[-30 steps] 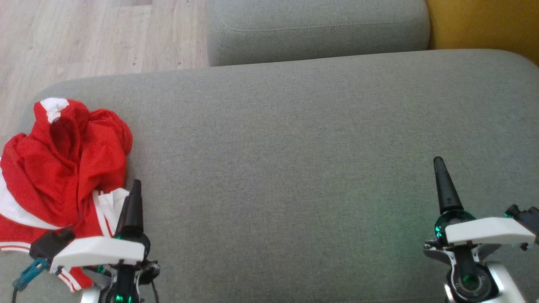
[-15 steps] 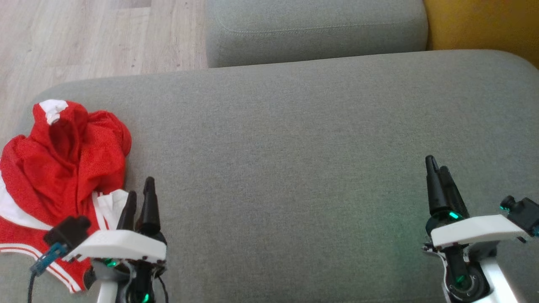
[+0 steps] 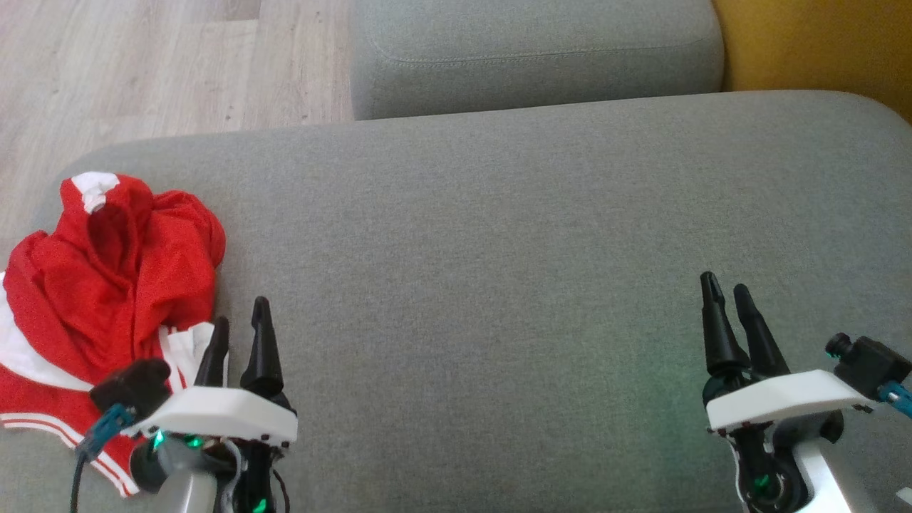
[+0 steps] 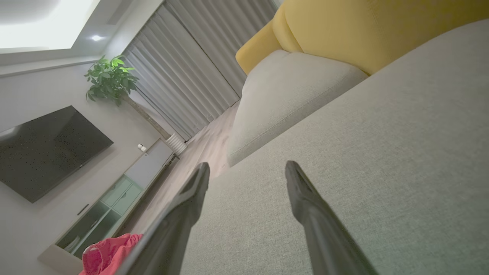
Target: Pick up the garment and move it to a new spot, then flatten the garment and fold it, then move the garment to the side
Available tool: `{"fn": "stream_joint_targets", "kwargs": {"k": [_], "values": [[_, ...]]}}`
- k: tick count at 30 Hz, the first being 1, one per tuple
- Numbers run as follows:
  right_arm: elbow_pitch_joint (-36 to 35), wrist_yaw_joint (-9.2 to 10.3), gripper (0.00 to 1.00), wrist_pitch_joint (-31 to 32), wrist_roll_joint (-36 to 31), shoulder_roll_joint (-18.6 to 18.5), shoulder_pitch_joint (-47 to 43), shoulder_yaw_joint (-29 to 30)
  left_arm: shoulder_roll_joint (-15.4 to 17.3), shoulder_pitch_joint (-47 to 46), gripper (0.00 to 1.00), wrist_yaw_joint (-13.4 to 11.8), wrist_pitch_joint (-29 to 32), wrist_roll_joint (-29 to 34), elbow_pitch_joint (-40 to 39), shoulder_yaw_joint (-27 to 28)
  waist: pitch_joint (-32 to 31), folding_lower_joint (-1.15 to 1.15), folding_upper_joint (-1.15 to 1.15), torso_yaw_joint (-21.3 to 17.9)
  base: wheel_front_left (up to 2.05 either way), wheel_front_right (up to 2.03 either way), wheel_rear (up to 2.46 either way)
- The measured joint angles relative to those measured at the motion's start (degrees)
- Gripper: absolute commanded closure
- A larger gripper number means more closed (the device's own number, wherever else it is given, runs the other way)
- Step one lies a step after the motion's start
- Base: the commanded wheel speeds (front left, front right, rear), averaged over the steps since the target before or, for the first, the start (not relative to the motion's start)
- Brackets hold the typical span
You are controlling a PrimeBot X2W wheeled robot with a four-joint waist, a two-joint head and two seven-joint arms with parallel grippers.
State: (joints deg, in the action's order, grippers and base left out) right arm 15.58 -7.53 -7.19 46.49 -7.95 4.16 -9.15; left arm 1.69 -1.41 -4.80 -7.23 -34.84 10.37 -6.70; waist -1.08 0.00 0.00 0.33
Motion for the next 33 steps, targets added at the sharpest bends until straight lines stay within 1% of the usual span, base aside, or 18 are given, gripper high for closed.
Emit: {"fn": "stream_joint_targets", "kwargs": {"k": [9,21,33], "values": [[0.0,0.0,0.0,-1.4,-5.5,-0.1,0.0,-1.4,0.1,0.0,0.0,-1.3,-1.5,5.2,-0.7,-0.4,-0.1,0.0,0.0,-0.2,0.0,0.0,0.0],[0.1,0.0,0.0,-3.3,-12.1,-0.3,1.5,-1.4,0.2,0.0,0.0,-2.8,-3.3,12.2,-1.0,-1.8,-0.2,0.0,0.0,-0.1,0.0,0.0,0.0],[1.9,0.0,0.0,-5.1,-18.7,-0.5,1.5,-1.4,0.2,0.0,0.0,-3.9,-5.4,20.0,-1.1,-2.5,-0.7,0.0,0.0,-0.2,0.0,0.0,0.0]]}}
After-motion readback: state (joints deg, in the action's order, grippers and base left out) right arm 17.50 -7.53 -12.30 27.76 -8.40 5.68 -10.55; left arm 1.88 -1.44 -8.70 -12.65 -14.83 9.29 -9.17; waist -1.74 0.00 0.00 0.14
